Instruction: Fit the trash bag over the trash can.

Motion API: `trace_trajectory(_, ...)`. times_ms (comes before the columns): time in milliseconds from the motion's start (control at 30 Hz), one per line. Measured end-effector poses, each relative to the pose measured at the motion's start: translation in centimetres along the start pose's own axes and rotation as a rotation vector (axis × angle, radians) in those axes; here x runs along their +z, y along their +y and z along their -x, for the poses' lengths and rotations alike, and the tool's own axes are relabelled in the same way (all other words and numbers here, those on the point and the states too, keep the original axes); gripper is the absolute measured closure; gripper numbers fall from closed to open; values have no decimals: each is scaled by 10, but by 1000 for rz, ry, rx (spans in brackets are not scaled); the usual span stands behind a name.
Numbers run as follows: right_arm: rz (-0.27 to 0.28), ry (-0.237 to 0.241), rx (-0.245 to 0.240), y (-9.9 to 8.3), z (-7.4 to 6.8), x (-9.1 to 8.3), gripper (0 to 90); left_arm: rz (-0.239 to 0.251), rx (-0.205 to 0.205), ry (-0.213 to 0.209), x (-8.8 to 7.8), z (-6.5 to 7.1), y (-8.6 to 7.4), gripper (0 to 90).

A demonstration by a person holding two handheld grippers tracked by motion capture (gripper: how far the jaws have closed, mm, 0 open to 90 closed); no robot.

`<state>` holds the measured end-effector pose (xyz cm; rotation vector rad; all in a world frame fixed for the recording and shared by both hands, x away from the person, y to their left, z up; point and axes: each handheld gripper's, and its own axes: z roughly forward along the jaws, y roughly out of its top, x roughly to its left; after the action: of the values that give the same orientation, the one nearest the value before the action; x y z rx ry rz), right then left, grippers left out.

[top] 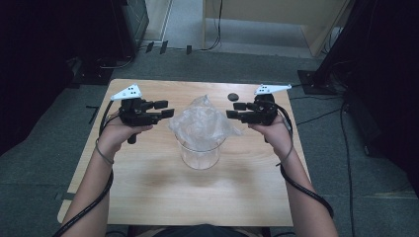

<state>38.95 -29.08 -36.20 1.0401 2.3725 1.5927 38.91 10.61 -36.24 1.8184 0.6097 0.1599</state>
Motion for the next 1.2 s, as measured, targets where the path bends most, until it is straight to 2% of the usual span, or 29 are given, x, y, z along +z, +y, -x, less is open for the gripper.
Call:
trace_trajectory(133,-3,3,-12,2,-4,0,440,-25,7,-8,4,5,1,461)
trace_trajectory(333,32,28,-7,7,-10,0,359,-23,43,-12,10,15,7,406)
trace_trajectory(433,29,43,-1,7,-12,7,331,-55,36,-10,18,14,3,392)
trace_trajectory(567,-10,66,-22,3,-15,20,301,-96,30,-13,26,12,-4,384)
trace_trajectory(667,-27,70,-25,1,-16,27,286,-112,6,-25,30,10,-8,413)
trace_trajectory(833,-73,70,-29,-5,-15,32,302,-145,-7,-33,29,10,-12,513)
trace_trajectory(1200,-122,62,-38,-13,-11,26,438,-171,-16,-47,22,15,-15,579)
